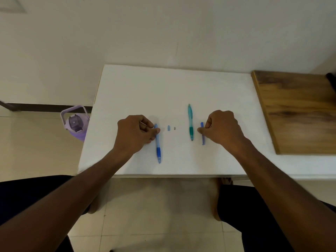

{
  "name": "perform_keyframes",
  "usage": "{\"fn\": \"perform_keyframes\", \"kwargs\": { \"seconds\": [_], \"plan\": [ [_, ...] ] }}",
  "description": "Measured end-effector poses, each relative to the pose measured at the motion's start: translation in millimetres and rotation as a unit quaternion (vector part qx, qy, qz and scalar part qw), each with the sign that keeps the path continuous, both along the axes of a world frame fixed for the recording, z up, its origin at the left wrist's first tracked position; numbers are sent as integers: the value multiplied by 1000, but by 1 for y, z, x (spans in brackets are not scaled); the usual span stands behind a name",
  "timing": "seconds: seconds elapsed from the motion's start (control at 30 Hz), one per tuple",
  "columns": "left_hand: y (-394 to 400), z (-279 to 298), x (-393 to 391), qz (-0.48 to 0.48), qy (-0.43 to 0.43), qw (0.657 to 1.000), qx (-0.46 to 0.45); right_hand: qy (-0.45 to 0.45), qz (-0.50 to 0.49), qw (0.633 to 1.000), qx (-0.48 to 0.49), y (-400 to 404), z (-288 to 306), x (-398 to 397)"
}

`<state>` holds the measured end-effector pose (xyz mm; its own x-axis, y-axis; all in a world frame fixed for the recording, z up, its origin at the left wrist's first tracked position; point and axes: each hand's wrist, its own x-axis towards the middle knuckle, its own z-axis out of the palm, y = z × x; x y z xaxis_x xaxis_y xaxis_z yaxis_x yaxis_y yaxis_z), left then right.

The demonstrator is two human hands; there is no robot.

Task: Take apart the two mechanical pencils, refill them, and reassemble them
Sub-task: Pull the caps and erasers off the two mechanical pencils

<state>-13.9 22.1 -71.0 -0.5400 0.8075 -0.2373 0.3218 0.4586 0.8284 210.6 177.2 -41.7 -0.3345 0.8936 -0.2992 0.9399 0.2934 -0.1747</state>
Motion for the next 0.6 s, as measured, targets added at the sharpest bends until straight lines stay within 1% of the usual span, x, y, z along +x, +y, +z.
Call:
{"fn": "perform_keyframes", "kwargs": {
  "seconds": [0.13,0.2,0.27,0.3,0.33,0.37,0.4,0.43,0.5,0.6],
  "plan": [
    [0,-1,-2,-20,13,1000,0,17,-1,1000,-12,-3,-8,3],
    [0,1,-3,-13,45,999,-1,41,11,999,-18,-1,-3,4],
    [2,8,-3,-26,118,993,17,114,26,992,-41,-1,8,2],
    [3,13,-2,-45,134,989,38,167,31,983,-73,-4,14,-1],
    [5,19,-1,-68,122,988,63,222,35,968,-115,-9,20,-5],
    [7,24,1,-91,92,988,85,266,43,951,-150,-16,25,-10],
    [8,29,4,-113,71,986,98,294,58,940,-166,-23,26,-15],
    [10,32,7,-131,65,984,105,307,76,935,-163,-30,26,-20],
    [10,34,11,-153,82,978,112,313,107,934,-137,-39,23,-30],
    [8,33,9,-146,86,978,123,312,129,935,-109,-43,19,-38]
  ]
}}
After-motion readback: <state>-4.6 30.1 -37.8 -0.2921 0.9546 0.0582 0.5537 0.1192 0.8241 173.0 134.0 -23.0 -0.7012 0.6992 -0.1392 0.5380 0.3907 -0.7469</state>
